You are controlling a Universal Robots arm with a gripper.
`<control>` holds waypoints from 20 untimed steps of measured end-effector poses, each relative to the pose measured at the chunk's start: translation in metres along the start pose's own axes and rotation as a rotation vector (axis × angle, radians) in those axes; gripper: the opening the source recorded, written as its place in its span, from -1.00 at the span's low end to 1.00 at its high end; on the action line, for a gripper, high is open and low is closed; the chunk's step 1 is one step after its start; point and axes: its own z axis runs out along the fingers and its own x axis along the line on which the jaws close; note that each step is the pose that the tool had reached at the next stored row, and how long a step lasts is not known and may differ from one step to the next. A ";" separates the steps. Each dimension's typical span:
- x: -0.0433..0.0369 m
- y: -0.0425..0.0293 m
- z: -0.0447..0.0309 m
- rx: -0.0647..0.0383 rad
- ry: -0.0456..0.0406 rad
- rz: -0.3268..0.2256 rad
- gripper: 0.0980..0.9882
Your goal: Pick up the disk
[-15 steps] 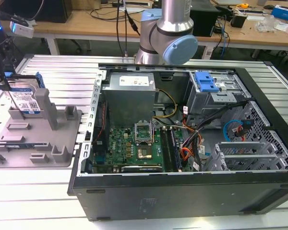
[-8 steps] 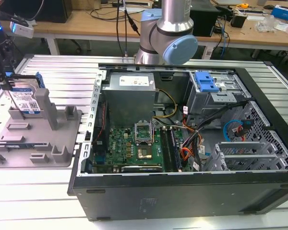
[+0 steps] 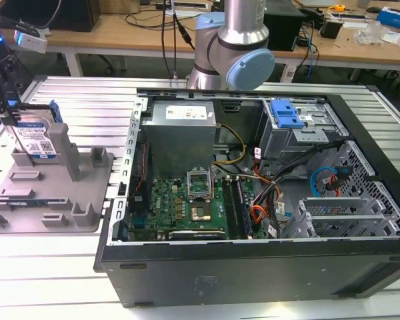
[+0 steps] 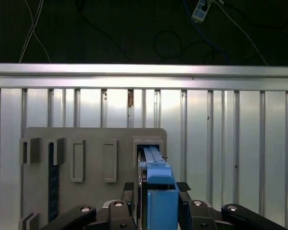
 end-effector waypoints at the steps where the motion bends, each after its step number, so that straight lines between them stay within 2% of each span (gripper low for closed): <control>1: 0.0000 0.0000 0.0001 0.000 0.0000 0.000 -0.20; 13: 0.0000 -0.0001 0.0019 0.000 -0.0001 0.000 -0.20; 14: 0.0000 -0.0001 0.0019 0.000 0.0001 0.000 -0.37; 20: 0.0000 -0.0001 0.0021 0.000 0.0000 0.000 -0.40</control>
